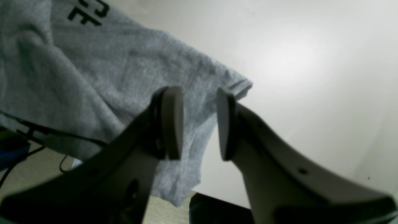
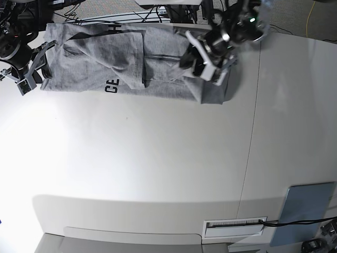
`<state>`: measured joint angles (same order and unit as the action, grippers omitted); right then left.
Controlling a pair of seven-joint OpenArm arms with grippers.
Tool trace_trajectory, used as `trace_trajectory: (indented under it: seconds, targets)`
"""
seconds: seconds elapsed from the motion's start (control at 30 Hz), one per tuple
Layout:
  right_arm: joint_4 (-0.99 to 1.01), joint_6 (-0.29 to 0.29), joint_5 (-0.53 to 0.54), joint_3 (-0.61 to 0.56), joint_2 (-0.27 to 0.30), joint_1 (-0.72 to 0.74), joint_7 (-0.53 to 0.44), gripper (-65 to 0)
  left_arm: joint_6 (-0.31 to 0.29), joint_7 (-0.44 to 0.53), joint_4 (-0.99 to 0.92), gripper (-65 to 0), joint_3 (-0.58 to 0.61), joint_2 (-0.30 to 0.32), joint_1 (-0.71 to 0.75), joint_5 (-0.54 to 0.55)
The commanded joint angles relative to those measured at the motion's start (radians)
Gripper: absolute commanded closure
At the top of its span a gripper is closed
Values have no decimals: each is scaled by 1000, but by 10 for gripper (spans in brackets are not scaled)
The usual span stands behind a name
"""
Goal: Fold the T-shirt properly
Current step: 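Lay the held strip end onto the middle of the shirt with the left gripper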
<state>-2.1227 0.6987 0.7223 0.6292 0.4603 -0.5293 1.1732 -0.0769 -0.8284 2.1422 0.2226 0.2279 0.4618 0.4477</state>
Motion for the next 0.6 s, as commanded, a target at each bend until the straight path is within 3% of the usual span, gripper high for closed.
trace_trajectory:
  seconds: [0.0, 0.1, 0.3, 0.43, 0.5, 0.57]
  targets:
    - [-16, -1, 6, 11, 16, 0, -19, -189, 5, 21, 3, 0, 28, 1, -15, 2]
    - [-16, -1, 6, 11, 16, -1, -18, -189, 35, 13, -28, 0, 95, -21, -58, -46]
    - [-16, -1, 6, 11, 16, -1, -18, -189, 25, -6, -53, 0, 135, -95, -93, -53]
    - [-16, -1, 6, 11, 16, 0, -15, -189, 24, -8, -53, 0, 135, -97, -99, -79]
    - [-16, -1, 6, 11, 16, 0, -15, -189, 24, -8, -53, -109, 135, -97, -99, -81]
    - [-16, -1, 6, 11, 16, 0, -15, -189, -21, -3, -53, -228, 135, -97, -99, -71]
